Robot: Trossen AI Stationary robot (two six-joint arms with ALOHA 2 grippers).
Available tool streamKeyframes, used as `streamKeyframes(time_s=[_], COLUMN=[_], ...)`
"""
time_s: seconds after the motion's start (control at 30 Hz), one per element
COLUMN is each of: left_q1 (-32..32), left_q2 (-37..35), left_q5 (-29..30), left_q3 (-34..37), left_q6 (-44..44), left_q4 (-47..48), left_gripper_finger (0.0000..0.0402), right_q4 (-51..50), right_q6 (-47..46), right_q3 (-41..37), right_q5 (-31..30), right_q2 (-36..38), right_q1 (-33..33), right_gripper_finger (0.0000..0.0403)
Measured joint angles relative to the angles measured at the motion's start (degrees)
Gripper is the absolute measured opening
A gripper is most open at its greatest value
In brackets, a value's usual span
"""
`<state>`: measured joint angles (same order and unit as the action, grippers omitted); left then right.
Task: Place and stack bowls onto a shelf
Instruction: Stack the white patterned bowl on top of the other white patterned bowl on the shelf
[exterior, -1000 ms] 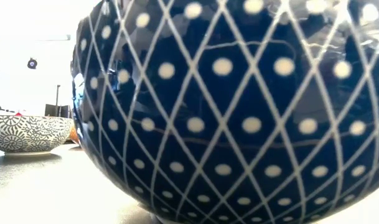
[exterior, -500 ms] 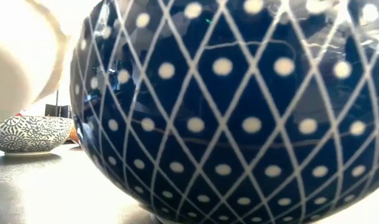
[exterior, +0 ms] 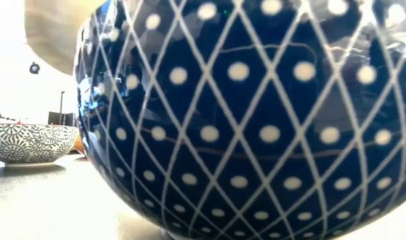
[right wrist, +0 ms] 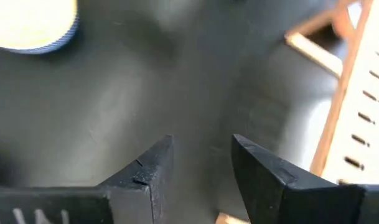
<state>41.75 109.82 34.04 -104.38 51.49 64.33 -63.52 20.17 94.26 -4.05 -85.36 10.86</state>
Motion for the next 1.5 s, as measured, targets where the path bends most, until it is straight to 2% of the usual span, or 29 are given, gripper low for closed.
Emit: streamKeyframes(time_s=[0.27,0.53,0.83,1.17,1.33,1.5], left_q1=[-4.1,-5.8,-7.7,-8.1,-8.2,-8.3], left_q2=[-0.1,-0.2,-0.2,-0.2,-0.2,-0.2], left_q5=[-2.0,-2.5,-3.3,1.0,1.1,1.0], left_q3=[0.0,0.0,0.0,0.0,0.0,0.0], left_q6=[-15.4,-28.4,-33.9,-37.7,-39.9,-40.0], left_q4=[-4.4,-10.5,-14.7,-16.9,-18.9,-19.1], left_gripper_finger=[0.0,0.0,0.0,0.0,0.0,0.0], right_q4=[4.1,7.8,11.3,11.1,10.9,9.6], right_q6=[5.8,11.0,11.4,8.1,6.1,5.4], right_q3=[0.0,0.0,0.0,-0.2,-0.2,-0.2], right_q5=[4.0,10.8,12.0,12.0,12.0,12.0], right_q2=[0.0,0.0,0.0,0.0,0.0,0.0], right_q1=[2.1,4.7,6.7,7.9,7.9,7.9], right_gripper_finger=[0.0155,0.0155,0.0155,0.0144,0.0121,0.0074])
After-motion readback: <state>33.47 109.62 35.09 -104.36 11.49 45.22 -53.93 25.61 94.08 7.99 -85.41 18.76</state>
